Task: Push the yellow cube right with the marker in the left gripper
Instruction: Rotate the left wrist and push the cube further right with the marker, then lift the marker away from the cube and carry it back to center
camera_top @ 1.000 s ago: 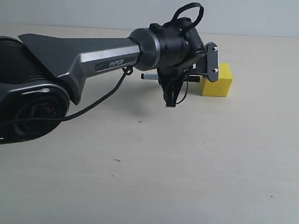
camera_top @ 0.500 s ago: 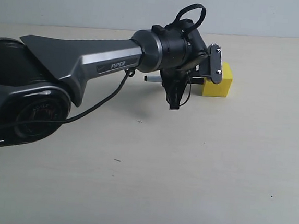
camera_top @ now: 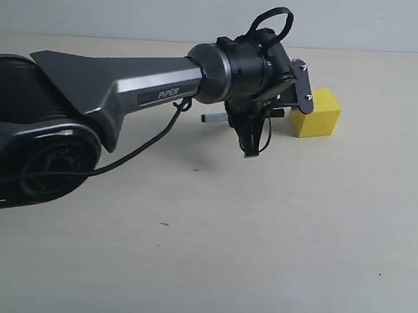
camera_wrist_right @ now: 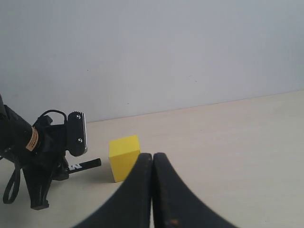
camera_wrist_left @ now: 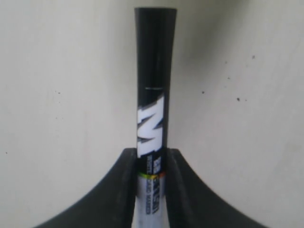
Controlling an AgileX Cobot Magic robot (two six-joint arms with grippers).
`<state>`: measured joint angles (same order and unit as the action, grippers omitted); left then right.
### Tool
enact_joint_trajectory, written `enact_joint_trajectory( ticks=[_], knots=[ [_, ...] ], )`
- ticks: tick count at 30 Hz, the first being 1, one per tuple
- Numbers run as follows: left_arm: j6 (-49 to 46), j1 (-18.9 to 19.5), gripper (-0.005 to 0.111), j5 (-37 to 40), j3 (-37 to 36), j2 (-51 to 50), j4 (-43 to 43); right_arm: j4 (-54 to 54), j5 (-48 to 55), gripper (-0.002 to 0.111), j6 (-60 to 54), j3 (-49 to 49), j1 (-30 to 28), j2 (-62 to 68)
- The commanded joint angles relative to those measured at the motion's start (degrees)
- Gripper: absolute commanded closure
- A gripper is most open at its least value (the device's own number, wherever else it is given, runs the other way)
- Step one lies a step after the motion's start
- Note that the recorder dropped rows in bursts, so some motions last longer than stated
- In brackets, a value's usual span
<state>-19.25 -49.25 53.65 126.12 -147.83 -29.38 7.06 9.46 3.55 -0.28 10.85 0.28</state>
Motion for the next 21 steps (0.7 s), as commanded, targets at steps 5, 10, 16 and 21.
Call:
enact_joint_trajectory(
  ticks=[5,10,16,21],
  knots=[
    [3.62,-0.13,0.107,6.22,0.46,5.49,3.62,0.05,-0.56,0.108,-0.48,0.28,-0.21,-0.28],
    [4.63,2.43,0.107,8.03,-2.25,11.09,12.96,0.05,-0.56,0.108,-0.48,0.28,-0.21,-0.28],
    [9.71,4.74,0.107,2.55,-17.88,21.17,15.16,0.05,-0.56,0.108,-0.48,0.28,-0.21,-0.28],
    [21.28,5.15,0.107,-10.68,-35.73,32.82,8.85,0.05,-0.56,0.108,-0.48,0.28,-0.21,-0.28]
  ],
)
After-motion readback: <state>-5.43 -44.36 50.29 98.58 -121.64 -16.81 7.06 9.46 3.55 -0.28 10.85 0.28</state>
